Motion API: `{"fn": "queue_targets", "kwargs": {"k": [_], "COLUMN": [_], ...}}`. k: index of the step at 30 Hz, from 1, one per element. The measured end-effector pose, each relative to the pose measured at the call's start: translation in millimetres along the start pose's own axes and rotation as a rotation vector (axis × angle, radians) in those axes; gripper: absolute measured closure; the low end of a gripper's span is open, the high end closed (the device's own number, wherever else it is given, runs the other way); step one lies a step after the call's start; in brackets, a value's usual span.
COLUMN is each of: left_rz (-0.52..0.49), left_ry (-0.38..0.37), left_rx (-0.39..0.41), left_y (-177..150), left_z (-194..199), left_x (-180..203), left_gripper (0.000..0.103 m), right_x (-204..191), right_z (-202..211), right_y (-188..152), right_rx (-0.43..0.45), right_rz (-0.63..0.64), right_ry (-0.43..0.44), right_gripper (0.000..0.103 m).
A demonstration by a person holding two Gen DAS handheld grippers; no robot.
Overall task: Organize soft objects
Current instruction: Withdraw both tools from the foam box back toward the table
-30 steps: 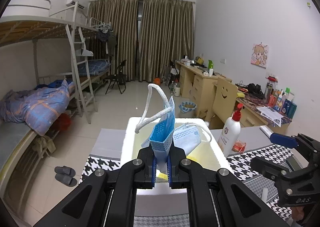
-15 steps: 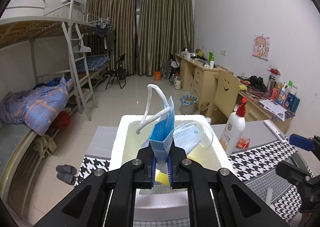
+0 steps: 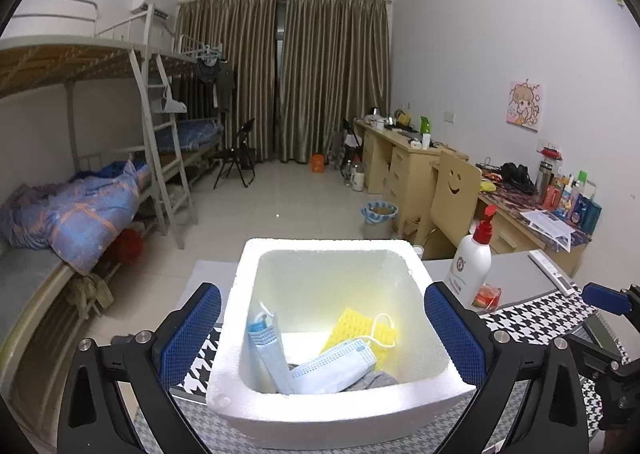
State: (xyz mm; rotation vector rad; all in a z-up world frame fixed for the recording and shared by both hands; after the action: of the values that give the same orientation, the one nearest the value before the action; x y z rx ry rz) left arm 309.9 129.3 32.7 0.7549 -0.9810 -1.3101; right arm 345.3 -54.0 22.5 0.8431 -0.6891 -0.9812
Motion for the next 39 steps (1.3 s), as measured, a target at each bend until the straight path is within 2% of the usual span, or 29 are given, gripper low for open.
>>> {"fn": "queue_targets", "kwargs": {"k": [39], "left_rz": [-0.021], "left_ry": [-0.058], "left_rx": [0.084], "left_y": [-14], "left_z": [86], "left_x": [53], "left_gripper": [0.001], "right_x": [22], "right_z": [62], "right_y": [-23], "right_rx": [0.060], "right_rz": [-0.065], "right_ry": [-0.024], "right_gripper": [0.013]}}
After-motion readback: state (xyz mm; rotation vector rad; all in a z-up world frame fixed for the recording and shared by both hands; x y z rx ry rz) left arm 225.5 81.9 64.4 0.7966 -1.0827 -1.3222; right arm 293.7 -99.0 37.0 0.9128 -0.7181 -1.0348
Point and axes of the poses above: each gripper's, at about its wrist camera, not at the fingertips, and z roughly against the way its jaws point, x to its right, y to its top, the point moved 8 cm from there along -z, roughly the way its jaws point, and after that the axes turned 13 degrees about -y, right-handed, at the moved point
